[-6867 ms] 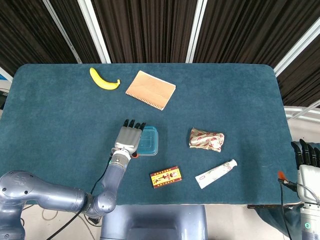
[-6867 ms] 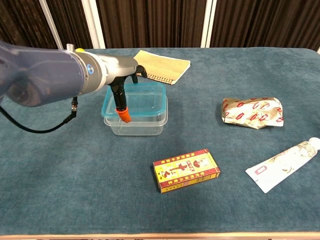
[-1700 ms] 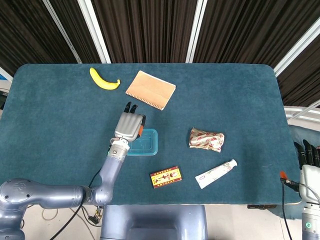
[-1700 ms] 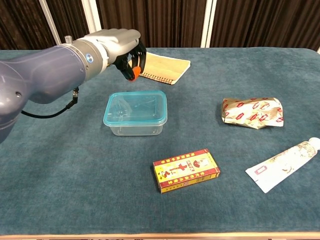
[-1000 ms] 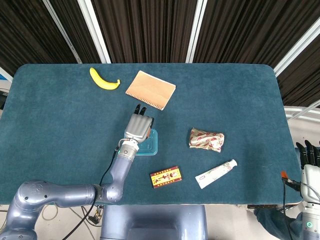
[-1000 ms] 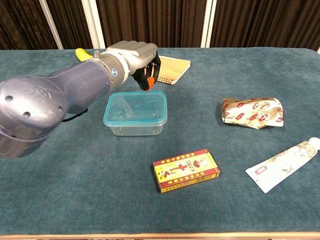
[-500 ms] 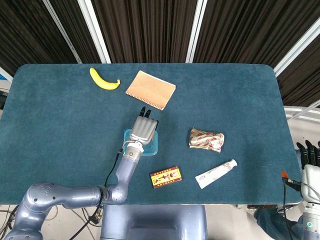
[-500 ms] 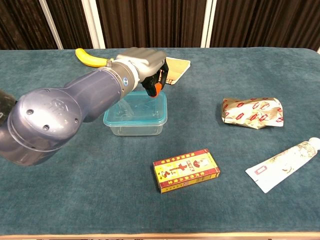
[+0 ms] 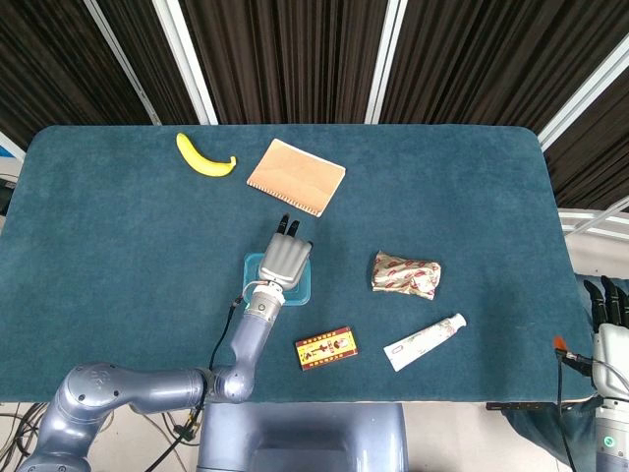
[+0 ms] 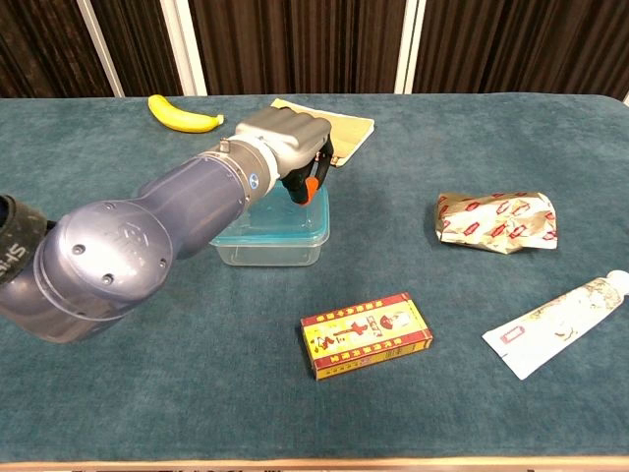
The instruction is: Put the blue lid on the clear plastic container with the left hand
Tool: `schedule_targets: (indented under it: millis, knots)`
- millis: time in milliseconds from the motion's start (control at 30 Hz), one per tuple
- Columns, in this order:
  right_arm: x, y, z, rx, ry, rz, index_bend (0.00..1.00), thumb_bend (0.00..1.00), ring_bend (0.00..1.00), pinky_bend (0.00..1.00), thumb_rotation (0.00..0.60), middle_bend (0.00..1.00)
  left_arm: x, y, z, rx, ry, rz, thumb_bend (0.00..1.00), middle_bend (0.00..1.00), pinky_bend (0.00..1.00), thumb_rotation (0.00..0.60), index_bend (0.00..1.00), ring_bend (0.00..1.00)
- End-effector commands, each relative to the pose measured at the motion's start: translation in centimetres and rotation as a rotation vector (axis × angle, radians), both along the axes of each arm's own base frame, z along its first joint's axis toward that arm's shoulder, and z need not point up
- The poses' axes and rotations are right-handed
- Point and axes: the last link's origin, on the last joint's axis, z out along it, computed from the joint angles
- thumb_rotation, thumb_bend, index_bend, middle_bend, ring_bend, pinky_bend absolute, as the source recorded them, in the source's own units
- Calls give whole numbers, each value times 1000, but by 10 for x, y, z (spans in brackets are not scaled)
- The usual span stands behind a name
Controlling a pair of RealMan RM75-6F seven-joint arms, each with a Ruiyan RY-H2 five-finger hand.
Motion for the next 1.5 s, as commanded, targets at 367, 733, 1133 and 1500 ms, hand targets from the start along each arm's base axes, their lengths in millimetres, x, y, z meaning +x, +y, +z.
schedule_targets:
  millis: [367,733,1133,1500]
  knots:
    - [0,0,0,2,-1,0,116,296,31,0,600,29,-6,-3,-6,8,39,-16,527,488,21,600,580,100]
    - [0,0,0,2,0,-1,115,296,31,0,600,29,-13,-3,-10,5,66,-15,527,488,21,600,580,99]
    - [0,0,0,3,4,1,116,297,31,0,600,29,-17,-10,-19,-5,112,-42,527,487,21,600,580,99]
    - [1,0,0,-1,5,2,116,296,31,0,600,29,-9,-13,-13,18,96,-65,526,485,20,600,577,97]
